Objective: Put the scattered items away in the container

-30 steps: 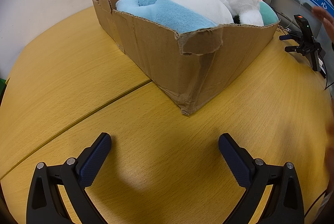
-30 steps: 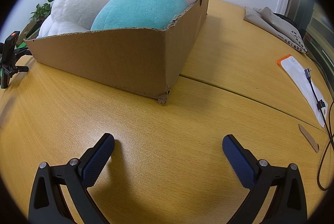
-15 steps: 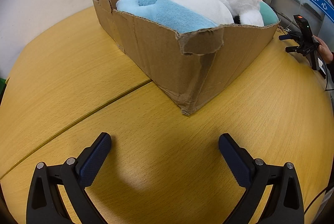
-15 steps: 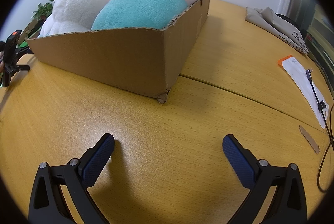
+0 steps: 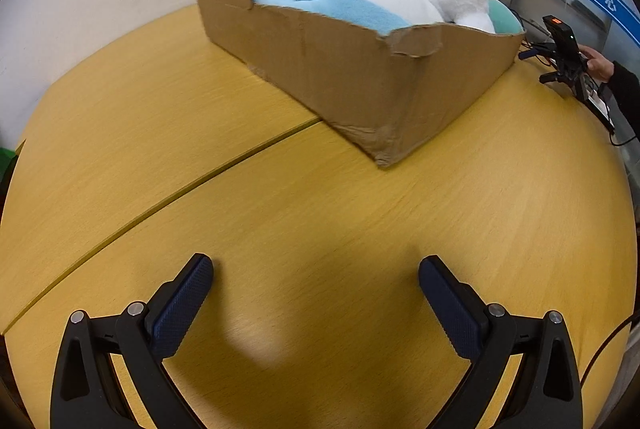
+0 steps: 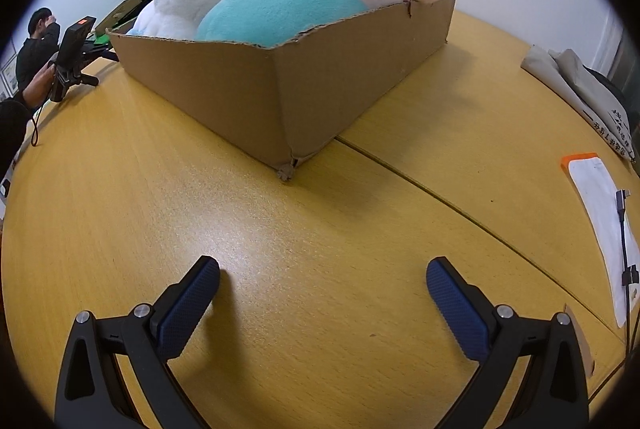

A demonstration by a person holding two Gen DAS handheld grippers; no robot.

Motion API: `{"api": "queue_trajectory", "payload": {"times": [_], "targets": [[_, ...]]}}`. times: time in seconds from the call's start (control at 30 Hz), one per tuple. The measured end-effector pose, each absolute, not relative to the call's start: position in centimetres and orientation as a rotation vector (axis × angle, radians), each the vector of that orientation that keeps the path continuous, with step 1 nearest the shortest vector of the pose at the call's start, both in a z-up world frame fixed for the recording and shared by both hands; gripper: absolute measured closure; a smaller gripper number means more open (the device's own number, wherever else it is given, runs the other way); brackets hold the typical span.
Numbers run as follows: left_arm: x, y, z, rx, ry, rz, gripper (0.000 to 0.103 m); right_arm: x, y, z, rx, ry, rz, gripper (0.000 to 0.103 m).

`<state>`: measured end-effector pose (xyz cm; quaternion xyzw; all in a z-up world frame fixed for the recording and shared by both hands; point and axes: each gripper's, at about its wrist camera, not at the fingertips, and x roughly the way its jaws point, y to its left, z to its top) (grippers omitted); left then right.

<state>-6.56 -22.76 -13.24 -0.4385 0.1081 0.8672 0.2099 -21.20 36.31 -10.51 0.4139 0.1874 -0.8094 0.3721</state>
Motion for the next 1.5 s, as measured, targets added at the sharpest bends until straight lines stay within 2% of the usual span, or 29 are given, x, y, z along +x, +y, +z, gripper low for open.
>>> {"api": "queue_trajectory", "payload": {"times": [1.5], "targets": [[-6.3, -22.12, -12.63, -1.222, 0.299, 2.419, 0.0, -20.16, 36.13, -10.45, 1.059, 0.486, -2.075, 0.0]]}}
